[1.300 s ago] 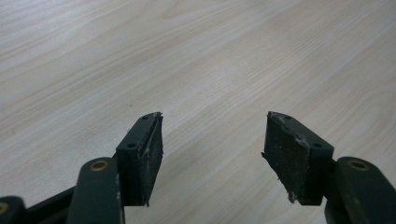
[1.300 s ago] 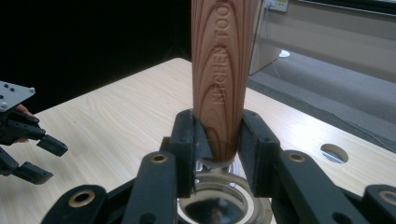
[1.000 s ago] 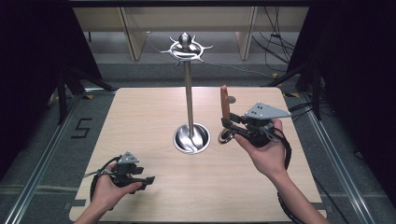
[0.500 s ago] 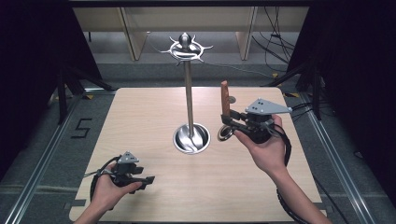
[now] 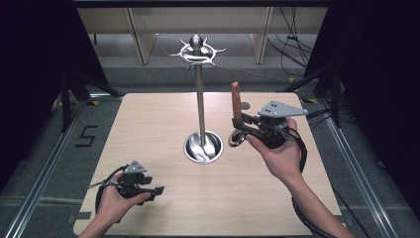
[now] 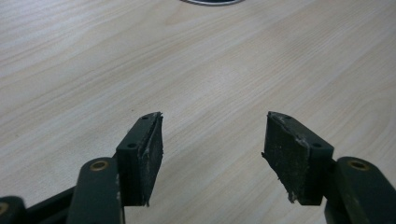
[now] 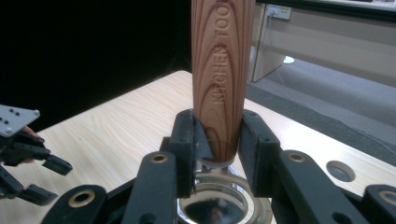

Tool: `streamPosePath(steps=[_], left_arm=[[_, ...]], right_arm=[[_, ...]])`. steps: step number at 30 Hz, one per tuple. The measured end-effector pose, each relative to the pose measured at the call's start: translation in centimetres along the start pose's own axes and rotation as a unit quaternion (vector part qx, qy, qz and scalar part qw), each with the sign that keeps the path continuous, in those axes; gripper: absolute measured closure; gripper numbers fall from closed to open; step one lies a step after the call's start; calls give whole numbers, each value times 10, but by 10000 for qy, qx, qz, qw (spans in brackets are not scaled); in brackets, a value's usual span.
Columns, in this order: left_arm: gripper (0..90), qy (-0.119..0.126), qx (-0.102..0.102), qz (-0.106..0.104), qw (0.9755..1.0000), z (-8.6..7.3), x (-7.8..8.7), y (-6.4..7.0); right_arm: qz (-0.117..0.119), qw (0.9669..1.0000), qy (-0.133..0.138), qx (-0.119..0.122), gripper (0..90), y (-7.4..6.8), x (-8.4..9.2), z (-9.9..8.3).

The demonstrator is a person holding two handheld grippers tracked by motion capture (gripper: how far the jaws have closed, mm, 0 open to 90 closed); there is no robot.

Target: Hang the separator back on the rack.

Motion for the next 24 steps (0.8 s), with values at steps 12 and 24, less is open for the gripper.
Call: streamPosePath(steps=[12, 24], left_arm=[[366, -3, -7, -14, 10000, 0, 0, 0], [367, -21, -5, 4, 10000, 0, 0, 0]], right_arm=[[39, 10000, -62, -40, 696, 1, -4, 2], [32, 10000, -7, -76, 696, 2, -4, 8]])
Point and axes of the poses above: each handheld gripper's, and its own axes: x roughly backward along the jaws, z roughly out of its top, y roughly to its right, the point moved 2 cm from there along -x, roughly forward along the jaws, and after that the axes turned 7 degrees about -y, right-handed, at the moved point
